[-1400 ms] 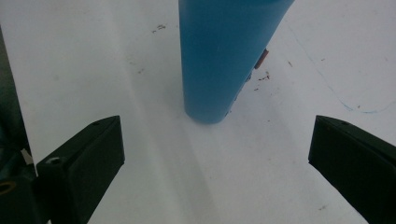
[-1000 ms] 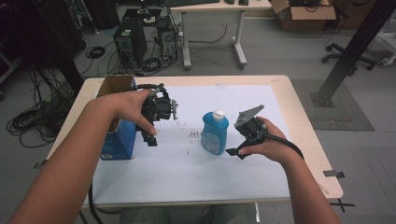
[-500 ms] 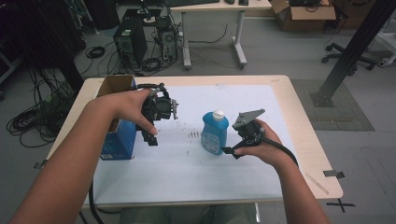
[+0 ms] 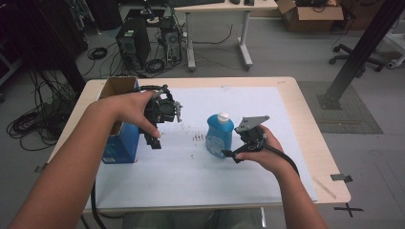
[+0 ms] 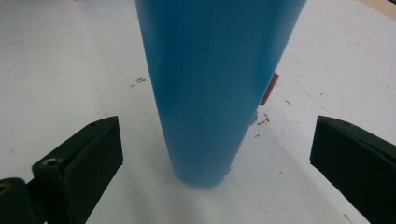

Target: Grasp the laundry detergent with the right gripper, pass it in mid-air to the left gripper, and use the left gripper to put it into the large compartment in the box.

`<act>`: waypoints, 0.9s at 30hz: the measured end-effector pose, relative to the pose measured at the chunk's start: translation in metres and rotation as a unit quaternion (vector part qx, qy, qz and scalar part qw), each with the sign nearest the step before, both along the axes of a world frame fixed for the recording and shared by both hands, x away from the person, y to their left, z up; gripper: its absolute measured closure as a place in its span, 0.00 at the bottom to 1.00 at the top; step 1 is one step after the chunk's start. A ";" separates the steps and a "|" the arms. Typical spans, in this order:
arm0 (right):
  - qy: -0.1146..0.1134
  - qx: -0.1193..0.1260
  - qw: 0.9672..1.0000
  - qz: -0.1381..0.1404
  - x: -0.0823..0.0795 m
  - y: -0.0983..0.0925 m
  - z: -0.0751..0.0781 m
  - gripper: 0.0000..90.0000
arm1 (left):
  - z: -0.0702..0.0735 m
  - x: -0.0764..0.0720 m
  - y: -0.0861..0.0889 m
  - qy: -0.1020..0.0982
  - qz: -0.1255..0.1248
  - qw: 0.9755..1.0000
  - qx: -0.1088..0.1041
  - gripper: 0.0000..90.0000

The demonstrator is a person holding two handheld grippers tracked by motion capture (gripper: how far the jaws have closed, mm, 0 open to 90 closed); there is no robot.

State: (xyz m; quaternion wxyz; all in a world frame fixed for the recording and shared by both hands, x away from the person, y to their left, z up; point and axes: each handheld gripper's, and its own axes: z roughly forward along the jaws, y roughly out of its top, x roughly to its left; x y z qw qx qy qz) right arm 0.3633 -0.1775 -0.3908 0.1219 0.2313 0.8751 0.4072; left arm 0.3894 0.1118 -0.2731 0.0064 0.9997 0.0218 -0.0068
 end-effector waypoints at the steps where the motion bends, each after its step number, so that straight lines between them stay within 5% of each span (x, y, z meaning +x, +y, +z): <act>1: -0.001 0.005 1.000 -0.005 0.000 0.001 -0.003 0.02 | 0.000 0.000 0.000 0.001 0.000 1.000 0.000 0.06; 27: -0.039 0.067 0.996 -0.041 -0.004 0.013 -0.026 0.01 | -0.001 0.000 -0.004 -0.003 -0.008 1.000 -0.003 0.06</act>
